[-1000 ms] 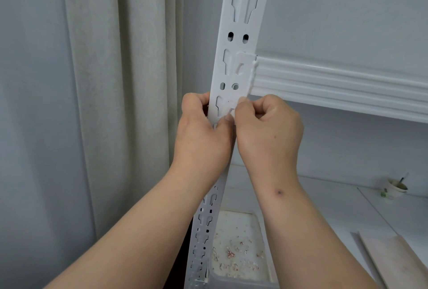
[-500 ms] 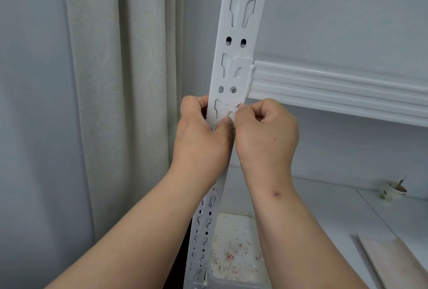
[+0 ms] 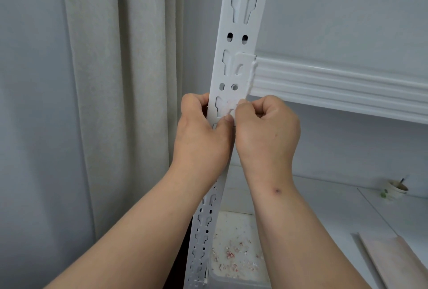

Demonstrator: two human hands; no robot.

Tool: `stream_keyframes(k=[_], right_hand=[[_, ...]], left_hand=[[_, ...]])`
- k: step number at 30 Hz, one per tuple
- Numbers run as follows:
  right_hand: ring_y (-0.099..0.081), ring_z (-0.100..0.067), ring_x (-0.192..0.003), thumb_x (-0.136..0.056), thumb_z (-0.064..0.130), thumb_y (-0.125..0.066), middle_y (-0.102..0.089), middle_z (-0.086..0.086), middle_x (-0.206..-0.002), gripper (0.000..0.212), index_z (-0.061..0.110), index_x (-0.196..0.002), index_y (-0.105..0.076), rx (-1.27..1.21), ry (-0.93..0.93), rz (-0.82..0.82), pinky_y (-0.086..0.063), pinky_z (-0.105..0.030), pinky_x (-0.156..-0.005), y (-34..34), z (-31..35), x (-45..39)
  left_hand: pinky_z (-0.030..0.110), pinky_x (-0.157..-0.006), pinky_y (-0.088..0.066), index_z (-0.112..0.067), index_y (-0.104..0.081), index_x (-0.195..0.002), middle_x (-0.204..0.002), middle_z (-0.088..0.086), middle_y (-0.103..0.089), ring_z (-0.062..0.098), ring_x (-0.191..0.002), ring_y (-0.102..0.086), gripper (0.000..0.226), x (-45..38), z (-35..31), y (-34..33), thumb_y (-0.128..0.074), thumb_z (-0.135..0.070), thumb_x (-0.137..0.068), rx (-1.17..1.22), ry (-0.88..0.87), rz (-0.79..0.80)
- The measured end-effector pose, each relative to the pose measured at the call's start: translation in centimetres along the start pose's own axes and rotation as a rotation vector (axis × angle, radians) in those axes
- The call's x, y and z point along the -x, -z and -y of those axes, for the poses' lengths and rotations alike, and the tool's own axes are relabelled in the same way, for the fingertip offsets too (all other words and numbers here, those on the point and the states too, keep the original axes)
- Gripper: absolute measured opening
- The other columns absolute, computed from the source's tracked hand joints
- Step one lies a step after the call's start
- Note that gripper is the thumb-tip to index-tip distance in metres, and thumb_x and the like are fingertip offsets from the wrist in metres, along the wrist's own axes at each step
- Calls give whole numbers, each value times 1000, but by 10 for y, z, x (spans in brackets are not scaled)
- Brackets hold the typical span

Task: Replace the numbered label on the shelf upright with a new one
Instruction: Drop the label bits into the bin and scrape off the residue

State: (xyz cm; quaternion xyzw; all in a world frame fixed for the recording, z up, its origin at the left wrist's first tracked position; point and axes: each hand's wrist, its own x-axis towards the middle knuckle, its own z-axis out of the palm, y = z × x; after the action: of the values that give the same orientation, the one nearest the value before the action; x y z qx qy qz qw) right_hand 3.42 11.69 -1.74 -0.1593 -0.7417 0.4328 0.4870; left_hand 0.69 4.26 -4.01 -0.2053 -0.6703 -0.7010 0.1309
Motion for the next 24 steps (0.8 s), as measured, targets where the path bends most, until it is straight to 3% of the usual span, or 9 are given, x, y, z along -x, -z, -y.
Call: stream_keyframes(k=[5,13,17,24], right_hand=[[-53,-9,-58,-85,24,-58,-56,8,-56,24,18,-62,-54,69,42,-4,-36,-13,-51,0,-1,2],[-64,-17,-71,-84,29,-59,-66,7,-66,16,19,-73,-65,145,87,17,-51,-33,-69,3,-1,5],[-62,-24,-70,-84,28,-56,-66,1,-65,20,13,-73,-64,230,170,-6,-51,-38,-66,2,-1,2],[-57,-25,-66,-87,28,-52,-63,-1,-67,23,11,-74,-60,333,258,4,-45,-34,-61,3,-2,2]], left_hand=[[16,-67,-54,-31,-47,-106,-94,-20,-65,-9,-80,-63,28,1,-1,1,-68,-23,-88,14,22,10],[14,-65,-52,-29,-48,-106,-92,-19,-64,-10,-79,-61,28,1,-2,0,-69,-27,-88,17,22,5],[8,-60,-49,-28,-48,-108,-94,-20,-63,-12,-79,-60,30,0,-2,1,-69,-25,-88,18,22,12],[14,-63,-52,-29,-47,-107,-96,-19,-64,-9,-80,-61,28,1,-3,0,-68,-25,-88,7,19,4]])
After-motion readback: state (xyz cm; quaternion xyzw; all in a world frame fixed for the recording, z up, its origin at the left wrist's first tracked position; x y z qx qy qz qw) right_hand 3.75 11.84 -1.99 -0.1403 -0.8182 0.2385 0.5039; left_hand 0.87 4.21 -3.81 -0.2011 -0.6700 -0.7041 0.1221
